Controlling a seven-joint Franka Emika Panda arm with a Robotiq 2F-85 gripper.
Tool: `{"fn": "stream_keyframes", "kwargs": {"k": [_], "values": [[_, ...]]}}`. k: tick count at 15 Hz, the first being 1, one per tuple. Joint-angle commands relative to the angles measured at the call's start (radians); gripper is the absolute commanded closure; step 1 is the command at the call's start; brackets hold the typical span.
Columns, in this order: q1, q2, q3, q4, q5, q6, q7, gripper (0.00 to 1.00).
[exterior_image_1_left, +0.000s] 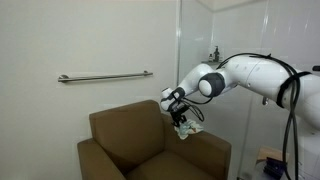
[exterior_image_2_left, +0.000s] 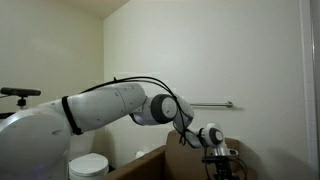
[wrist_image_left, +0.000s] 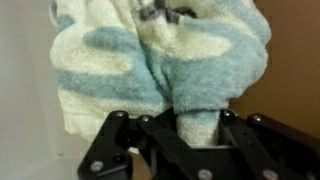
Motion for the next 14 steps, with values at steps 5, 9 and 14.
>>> {"fn": "stream_keyframes", "kwargs": {"k": [5,9,14], "values": [[0.000,0.104,-0.113,0.373,-0.063,-0.071,0.063,0.90],[-0.038,0.123,-0.181,0.472,-0.083,-0.049,0.108,0.90],[-0.085,0.219,-0.084,0.600,-0.026,-0.074,0.072,0.94]]}}
